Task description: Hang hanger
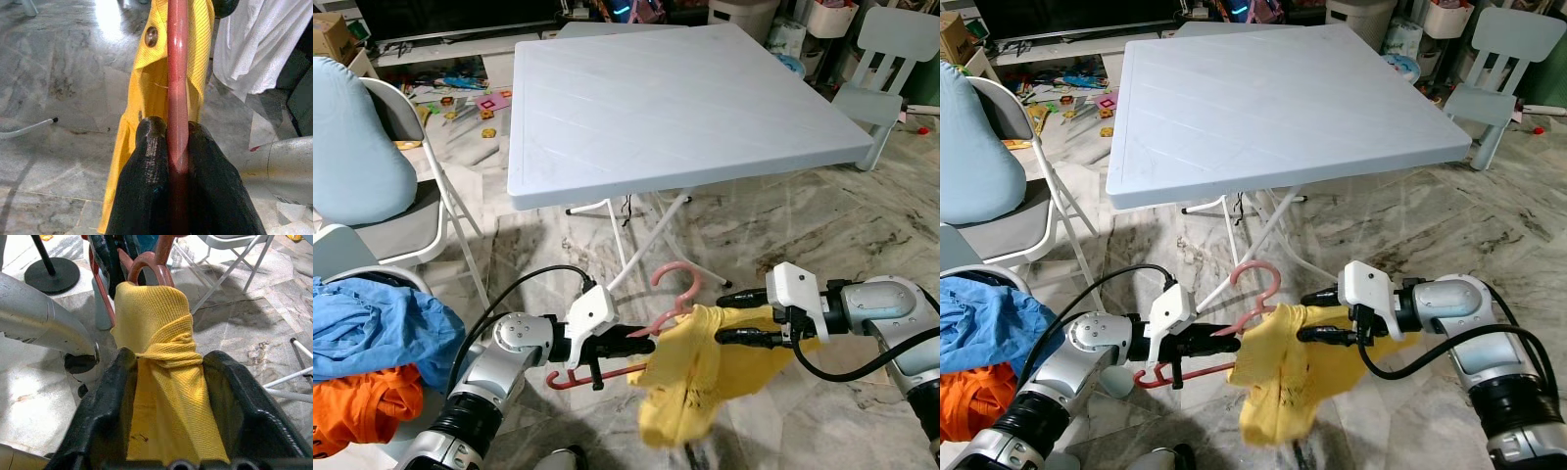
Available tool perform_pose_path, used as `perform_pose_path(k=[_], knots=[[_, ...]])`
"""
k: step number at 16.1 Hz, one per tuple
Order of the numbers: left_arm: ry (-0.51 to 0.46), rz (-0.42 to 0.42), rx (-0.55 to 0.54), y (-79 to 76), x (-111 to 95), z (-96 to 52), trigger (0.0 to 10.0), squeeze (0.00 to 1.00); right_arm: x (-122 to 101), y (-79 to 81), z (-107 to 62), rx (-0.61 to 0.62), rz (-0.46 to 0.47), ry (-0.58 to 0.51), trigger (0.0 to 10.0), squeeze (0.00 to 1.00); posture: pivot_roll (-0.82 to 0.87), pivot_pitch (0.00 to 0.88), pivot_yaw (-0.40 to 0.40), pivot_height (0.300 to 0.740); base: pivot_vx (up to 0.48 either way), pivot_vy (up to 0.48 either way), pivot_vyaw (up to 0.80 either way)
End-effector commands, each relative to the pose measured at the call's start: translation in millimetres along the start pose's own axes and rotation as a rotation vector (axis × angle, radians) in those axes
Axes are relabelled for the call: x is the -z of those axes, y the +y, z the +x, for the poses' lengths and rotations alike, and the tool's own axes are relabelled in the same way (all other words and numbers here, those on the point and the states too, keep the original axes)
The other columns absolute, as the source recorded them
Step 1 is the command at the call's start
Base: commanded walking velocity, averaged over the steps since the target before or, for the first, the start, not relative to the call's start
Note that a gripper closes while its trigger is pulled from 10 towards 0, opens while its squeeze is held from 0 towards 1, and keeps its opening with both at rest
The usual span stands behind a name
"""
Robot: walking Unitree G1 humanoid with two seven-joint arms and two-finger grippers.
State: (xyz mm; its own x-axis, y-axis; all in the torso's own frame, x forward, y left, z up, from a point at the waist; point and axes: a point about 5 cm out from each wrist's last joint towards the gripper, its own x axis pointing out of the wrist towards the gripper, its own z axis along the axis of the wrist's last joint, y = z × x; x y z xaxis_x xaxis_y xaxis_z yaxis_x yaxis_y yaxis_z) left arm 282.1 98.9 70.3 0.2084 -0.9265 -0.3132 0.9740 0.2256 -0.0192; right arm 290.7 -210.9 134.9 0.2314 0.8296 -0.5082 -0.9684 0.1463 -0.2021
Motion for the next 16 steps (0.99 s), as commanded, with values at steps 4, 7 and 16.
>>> perform_pose_path(k=[4, 7, 16], knots=[[-0.016, 0.006, -0.023, 3.5, -3.3, -3.1, 0.0, 0.0, -6.5, -3.3, -1.7, 0.003, -0.022, -0.014, 10.0, 1.0, -0.01, 0.075, 0.005, 0.74, 0.0, 0.0, 0.0], [-0.048, -0.016, -0.124, 4.3, 4.2, -8.1, 0.0, 0.0, -6.7, -17.0, 7.2, 0.13, -0.051, 0.011, 10.0, 1.0, 0.0, 0.065, -0.008, 0.74, 0.0, 0.0, 0.0], [-0.041, -0.037, -0.396, 12.6, 21.5, -20.3, 0.0, 0.0, -9.9, -53.3, 19.0, 0.526, -0.019, -0.036, 10.0, 0.94, 0.0, 0.071, -0.007, 0.74, 0.0, 0.0, 0.0]])
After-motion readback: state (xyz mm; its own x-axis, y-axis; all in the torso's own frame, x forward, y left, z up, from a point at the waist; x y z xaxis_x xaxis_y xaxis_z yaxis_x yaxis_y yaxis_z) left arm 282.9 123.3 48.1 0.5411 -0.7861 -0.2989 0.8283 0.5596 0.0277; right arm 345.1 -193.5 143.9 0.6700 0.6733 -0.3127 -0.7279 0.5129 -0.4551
